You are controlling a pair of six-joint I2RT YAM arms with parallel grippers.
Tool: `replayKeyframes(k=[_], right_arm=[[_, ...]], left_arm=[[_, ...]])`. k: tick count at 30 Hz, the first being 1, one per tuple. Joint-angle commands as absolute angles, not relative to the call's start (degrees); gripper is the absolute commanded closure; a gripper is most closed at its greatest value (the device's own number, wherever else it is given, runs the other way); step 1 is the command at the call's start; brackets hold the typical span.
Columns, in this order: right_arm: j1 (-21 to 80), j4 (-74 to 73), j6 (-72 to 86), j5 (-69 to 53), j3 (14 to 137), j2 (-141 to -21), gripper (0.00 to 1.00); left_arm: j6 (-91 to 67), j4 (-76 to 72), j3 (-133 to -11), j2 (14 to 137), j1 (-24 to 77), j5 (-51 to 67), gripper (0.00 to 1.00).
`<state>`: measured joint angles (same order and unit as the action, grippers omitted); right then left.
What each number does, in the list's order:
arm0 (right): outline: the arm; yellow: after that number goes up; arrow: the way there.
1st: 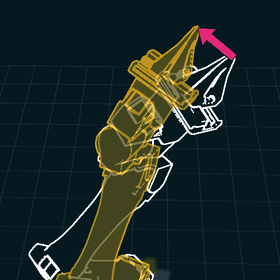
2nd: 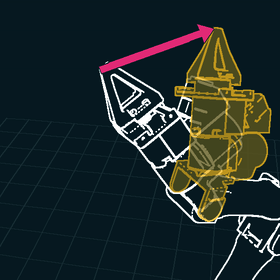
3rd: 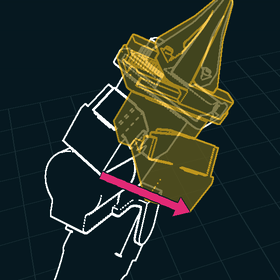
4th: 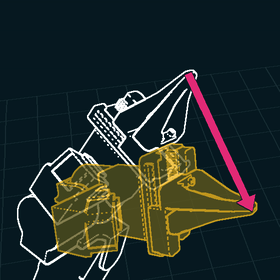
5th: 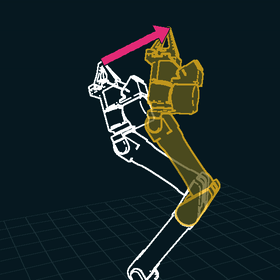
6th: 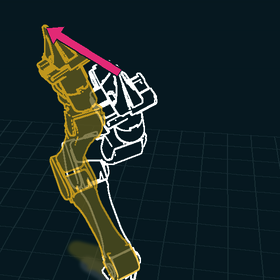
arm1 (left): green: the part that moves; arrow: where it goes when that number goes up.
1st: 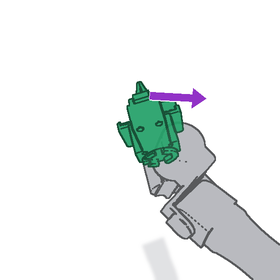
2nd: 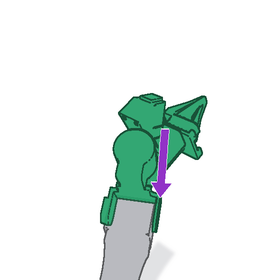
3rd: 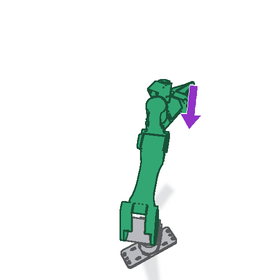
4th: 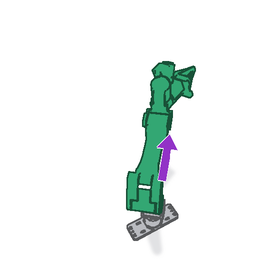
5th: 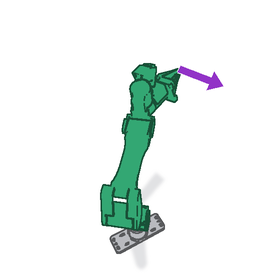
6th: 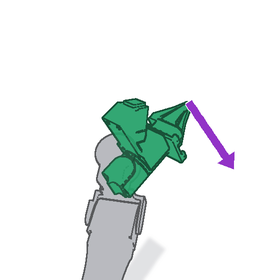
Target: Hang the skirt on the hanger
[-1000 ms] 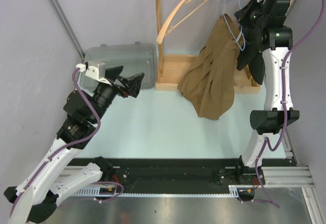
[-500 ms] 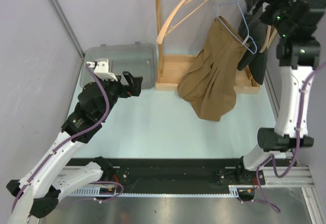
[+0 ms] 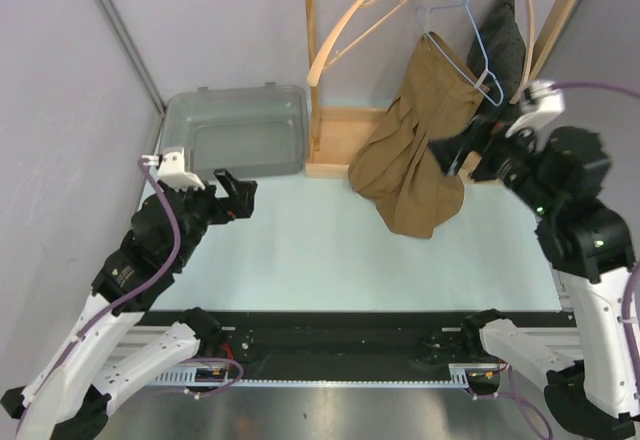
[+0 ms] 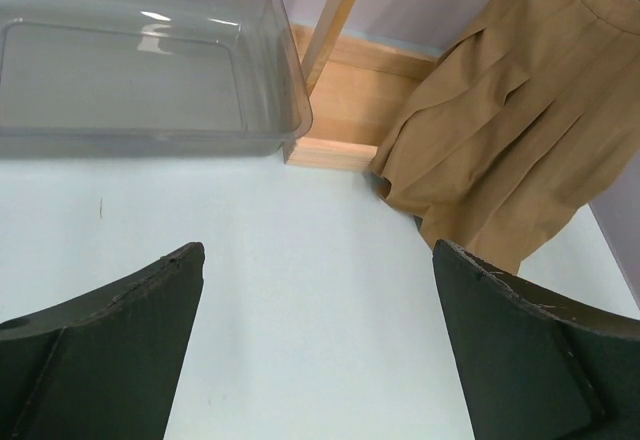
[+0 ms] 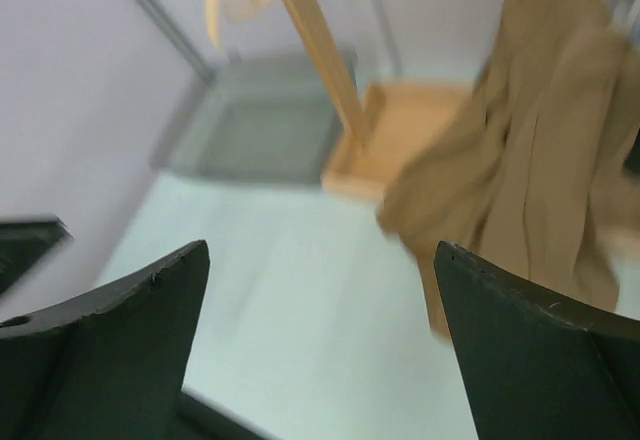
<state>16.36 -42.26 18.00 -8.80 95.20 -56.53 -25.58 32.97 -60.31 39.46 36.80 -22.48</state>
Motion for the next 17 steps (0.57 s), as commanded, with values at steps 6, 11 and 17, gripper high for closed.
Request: replayKeyframes(k=[6,11,17], right_arm=[[22.4,-48.5,18.3,-1.4,76.4,-49.0,0.0],[22.4,-49.4,18.7,-4.8,73.5,-48.3,0.0],[22.7,-47.0,18.5,-5.7,66.3,-45.5,0.0]], left_arm=[[-31.8,39.5,-57.8,34.1,37.0,-25.4,0.0],[-38.4,39.9,-53.8,30.8,37.0,-27.0,0.0],[-41.0,40.3,-50.8,26.8,37.0,-28.6,0.0]])
